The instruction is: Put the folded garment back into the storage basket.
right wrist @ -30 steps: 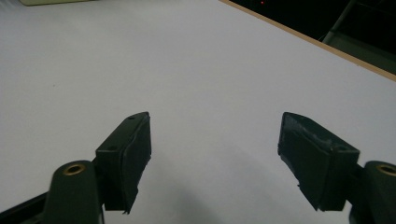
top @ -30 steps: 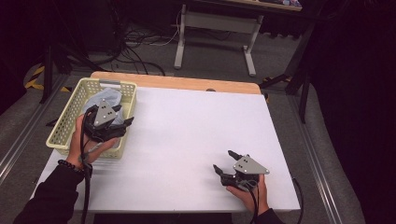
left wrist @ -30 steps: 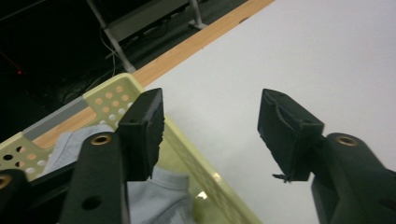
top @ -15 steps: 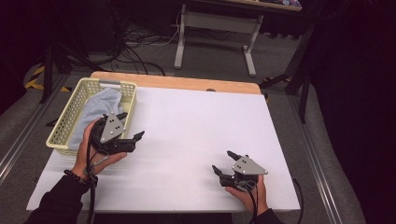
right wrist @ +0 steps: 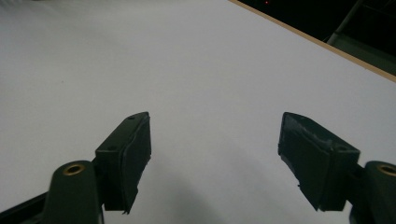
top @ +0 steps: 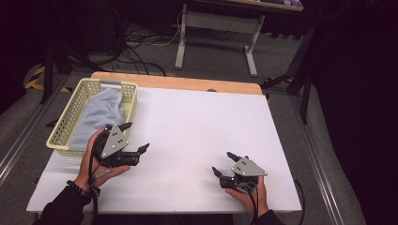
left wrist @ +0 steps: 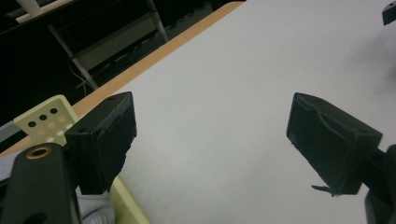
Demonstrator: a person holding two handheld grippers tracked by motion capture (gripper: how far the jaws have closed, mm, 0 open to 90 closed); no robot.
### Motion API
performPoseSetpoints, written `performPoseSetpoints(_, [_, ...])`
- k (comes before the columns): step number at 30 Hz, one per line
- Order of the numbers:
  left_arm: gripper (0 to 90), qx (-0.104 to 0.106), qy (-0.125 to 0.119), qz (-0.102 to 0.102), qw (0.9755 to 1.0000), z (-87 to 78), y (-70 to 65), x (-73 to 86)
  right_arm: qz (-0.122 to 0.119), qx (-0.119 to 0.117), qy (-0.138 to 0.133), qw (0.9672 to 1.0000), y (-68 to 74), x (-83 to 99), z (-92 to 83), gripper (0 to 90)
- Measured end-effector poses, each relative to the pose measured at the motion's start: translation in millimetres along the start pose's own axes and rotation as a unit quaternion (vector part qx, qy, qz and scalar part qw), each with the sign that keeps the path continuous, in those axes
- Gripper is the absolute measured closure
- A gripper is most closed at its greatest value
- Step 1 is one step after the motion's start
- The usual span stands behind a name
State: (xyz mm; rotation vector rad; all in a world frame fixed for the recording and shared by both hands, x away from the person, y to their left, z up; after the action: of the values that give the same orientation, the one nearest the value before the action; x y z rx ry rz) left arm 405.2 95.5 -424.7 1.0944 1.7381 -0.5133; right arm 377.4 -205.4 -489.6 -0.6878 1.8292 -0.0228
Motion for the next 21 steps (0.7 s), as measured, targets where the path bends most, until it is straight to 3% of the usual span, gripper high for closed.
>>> performPoseSetpoints(12, [15.5, 0.015, -0.007, 0.010, 0.9998, 2.5, -18.5, 7.9, -0.002, 0.000, -0.005, 1.0000, 1.1, -1.8, -1.5, 26.3])
performPoseSetpoints(21, [14.0, 0.021, -0.009, 0.008, 0.9997, -2.0, -28.7, 24.4, -0.006, -0.007, -0.017, 0.9998, 8.4, -7.3, -5.4, 26.0])
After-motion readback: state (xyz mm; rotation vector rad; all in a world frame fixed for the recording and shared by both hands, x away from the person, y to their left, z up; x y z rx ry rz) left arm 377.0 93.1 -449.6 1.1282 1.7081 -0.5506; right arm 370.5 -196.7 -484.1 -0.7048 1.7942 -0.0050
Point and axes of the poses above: each handheld gripper's, and its own axes: z roughly forward along the jaws, x roughly out of its underside, y roughly to its left, the point moved 9 cm from there along z, roughly forward along the jaws, and after that the axes turned 15 degrees about x, right-handed, at the moved point
